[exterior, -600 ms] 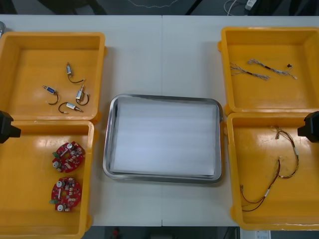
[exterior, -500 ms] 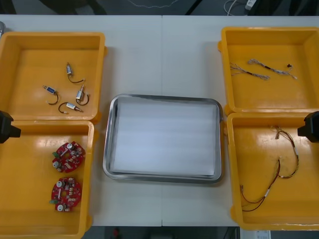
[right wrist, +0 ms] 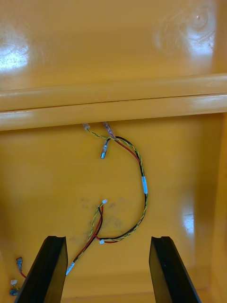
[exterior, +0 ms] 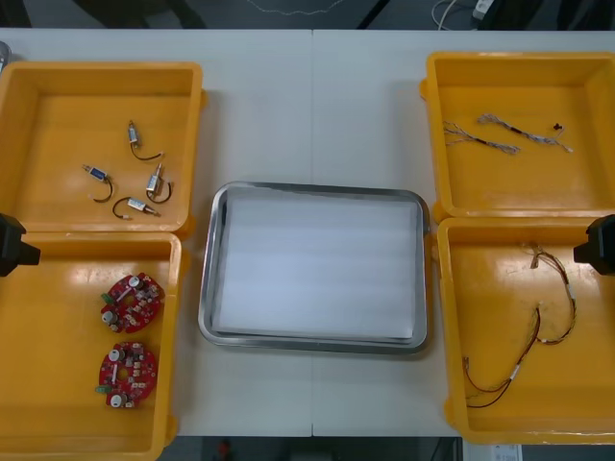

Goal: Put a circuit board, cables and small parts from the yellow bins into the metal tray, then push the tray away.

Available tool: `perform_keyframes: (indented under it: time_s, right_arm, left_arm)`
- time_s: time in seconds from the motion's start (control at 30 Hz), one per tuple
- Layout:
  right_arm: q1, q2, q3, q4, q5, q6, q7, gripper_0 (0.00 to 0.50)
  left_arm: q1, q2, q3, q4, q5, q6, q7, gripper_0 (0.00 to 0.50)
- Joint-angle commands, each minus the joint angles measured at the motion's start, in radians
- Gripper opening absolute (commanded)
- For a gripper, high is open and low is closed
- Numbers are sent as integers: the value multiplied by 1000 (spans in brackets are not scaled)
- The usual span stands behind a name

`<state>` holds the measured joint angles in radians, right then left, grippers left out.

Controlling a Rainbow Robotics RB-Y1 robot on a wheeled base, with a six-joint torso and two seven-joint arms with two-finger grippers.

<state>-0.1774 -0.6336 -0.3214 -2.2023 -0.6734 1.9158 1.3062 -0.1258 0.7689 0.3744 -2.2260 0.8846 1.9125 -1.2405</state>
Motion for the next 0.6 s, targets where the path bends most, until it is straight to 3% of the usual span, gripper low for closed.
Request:
perform_keyframes:
  time_s: [0.03,0.6]
  right_arm:
    - [-17,3,10,-31,-2,4,11,500]
    - [-17,3,10,-31,-2,4,11,500]
  left_arm:
    - [20,27,31,-31,-6,7,-103,500]
    - [20,27,31,-31,-6,7,-103,500]
